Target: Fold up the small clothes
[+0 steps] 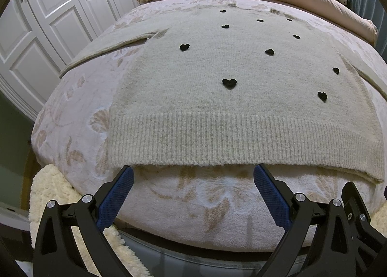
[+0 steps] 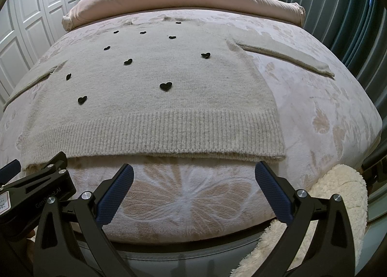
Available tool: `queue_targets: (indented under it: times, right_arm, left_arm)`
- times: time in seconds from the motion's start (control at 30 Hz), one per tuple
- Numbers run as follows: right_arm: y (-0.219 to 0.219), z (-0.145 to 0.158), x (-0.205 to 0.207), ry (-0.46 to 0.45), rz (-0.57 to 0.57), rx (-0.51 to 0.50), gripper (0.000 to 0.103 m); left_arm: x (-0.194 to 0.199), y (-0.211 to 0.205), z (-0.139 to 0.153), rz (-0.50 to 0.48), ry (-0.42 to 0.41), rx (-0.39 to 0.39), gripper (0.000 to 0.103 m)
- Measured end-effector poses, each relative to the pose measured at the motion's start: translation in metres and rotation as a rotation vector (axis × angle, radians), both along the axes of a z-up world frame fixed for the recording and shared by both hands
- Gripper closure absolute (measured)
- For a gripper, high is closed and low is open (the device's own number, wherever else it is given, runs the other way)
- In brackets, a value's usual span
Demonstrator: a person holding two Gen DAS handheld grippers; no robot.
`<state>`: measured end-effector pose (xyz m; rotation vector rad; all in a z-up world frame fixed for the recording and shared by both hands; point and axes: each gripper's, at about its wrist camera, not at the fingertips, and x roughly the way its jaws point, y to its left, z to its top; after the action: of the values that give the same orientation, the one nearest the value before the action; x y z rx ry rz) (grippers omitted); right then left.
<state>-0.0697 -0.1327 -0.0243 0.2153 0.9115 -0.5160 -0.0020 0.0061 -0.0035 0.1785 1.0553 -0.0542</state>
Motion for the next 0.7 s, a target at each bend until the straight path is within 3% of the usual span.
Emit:
queue_targets:
  times: [0.7]
  right_arm:
    - [-0.0013, -0.004, -0.0006, 0.002, 0.001, 0.015, 0.005]
  left_arm:
    - [0.0015, -0.0001, -0.0008, -0.002, 0.012, 0.005, 0.006]
